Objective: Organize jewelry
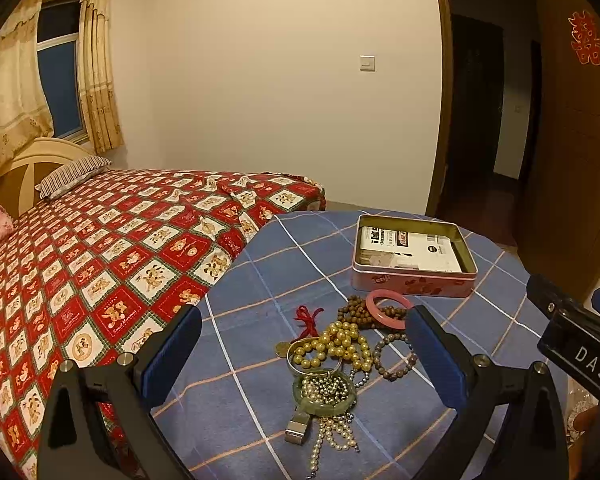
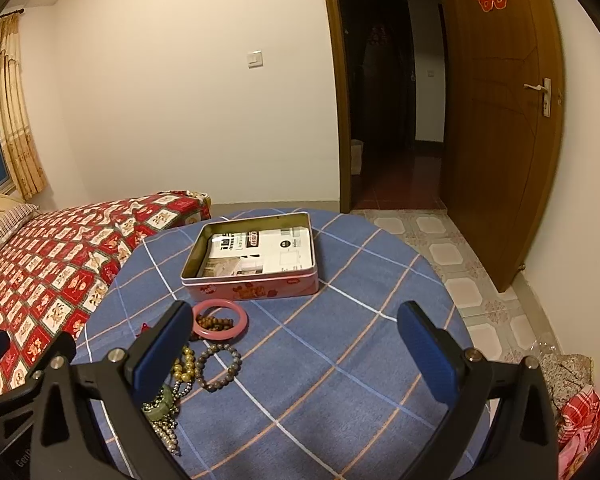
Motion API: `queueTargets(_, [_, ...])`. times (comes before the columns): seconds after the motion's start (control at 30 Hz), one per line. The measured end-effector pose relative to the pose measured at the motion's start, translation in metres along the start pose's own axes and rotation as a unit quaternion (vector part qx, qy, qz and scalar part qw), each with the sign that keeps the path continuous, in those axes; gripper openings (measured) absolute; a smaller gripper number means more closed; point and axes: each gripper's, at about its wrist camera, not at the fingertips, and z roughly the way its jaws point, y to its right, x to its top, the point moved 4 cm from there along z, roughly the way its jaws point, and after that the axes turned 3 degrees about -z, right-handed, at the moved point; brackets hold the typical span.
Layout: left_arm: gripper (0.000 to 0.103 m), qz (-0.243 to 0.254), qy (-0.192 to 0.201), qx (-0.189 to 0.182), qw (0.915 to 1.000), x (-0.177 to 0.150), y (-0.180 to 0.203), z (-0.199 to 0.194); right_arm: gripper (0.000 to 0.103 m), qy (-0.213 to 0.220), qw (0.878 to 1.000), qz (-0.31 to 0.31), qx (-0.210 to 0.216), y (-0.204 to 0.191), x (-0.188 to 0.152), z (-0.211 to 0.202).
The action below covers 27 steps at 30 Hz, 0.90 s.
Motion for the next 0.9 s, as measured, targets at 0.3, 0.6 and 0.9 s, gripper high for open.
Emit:
queueTargets(0.3, [0.102,0.000,0.008,-0.006,0.9999,0.002,-0.001,-0.007,0.103,0.004,1.000,-0.001,0.001,0.001,0.000,-0.002])
queueTargets(0.6, [0.102,-0.005,0.015,0.000,0.9999,0.004,-0.019,-0.005,0.103,0.006,1.000,0.004,-0.003,0.005,-0.002,0.001])
queueTargets(0.9, [0.102,-0.015,0.028,-0.021,0.9993,0.011,-0.018,-0.009,0.103,0.012,1.000,-0.008,0.002,-0.002,-0.002,0.000])
